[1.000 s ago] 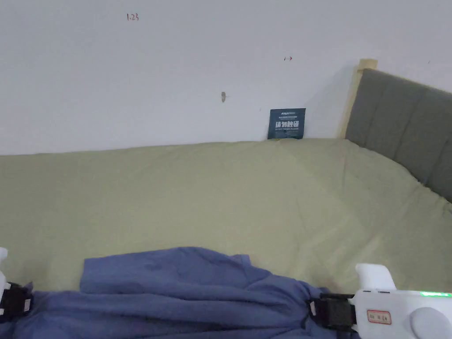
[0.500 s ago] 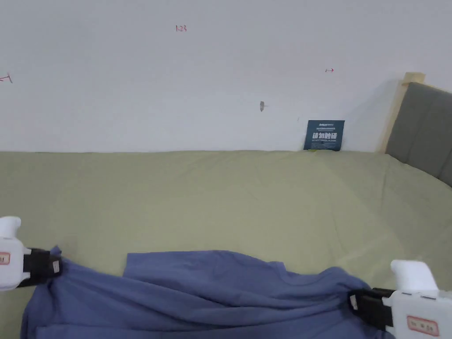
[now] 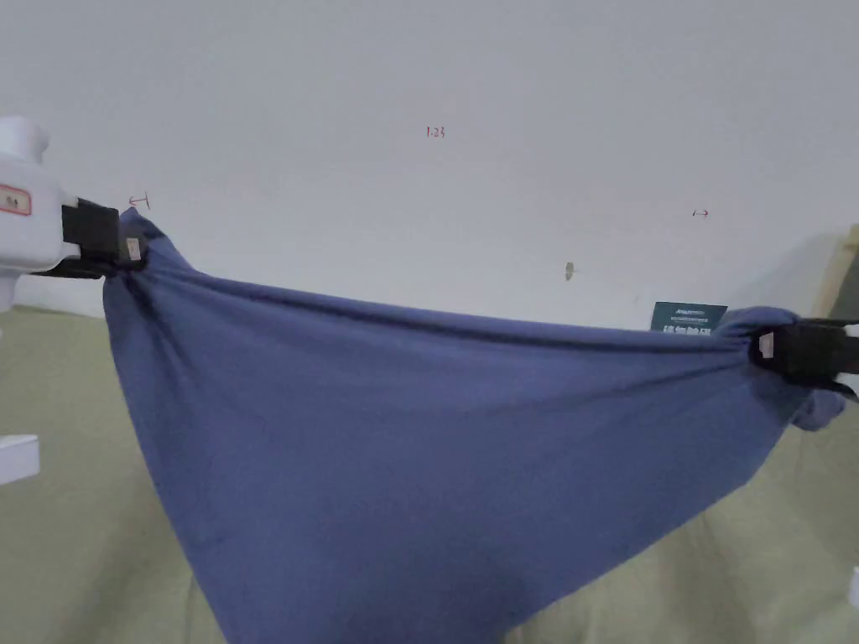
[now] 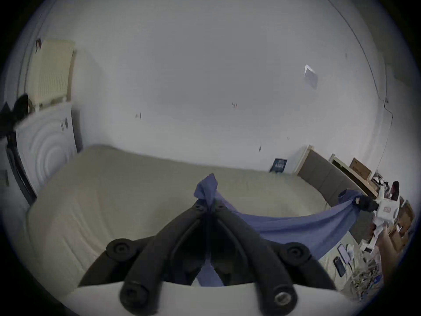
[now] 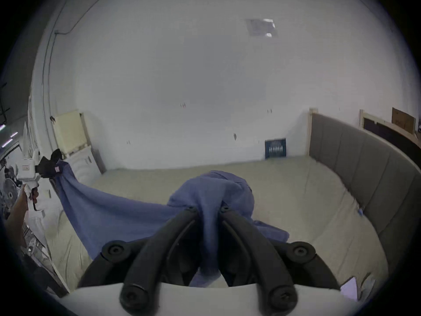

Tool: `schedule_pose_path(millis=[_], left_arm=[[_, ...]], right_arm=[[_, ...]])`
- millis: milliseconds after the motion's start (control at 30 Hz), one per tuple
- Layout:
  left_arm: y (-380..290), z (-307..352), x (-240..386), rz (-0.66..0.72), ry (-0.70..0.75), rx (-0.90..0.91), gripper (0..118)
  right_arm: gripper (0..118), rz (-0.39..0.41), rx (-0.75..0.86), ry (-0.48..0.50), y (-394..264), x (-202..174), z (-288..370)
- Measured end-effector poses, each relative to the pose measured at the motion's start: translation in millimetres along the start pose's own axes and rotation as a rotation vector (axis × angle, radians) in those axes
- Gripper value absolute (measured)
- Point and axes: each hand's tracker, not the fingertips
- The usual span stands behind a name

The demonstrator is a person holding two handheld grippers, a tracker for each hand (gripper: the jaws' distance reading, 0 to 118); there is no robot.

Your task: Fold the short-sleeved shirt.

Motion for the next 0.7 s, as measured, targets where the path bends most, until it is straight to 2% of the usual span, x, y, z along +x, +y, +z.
schedule_pose_path(millis=[133,367,533,700], left_arm=[[31,3,12,-0.072,0.051,0.063,0],[64,4,15,-0.065,0.046,0.111,0],[63,-7,10,-0.065,0.055,0.104,0],[52,-24,6,-0.088,0.095,0.070,0]], right_arm=[[11,0.015,0.058,-0.008,49,-7,-10],[11,0.034,0.133,-0.019,105,-17,-11],[11,-0.002,0.148,-0.013,114,-14,-21],[11,0.008,0.132,0.000,107,-16,-32]])
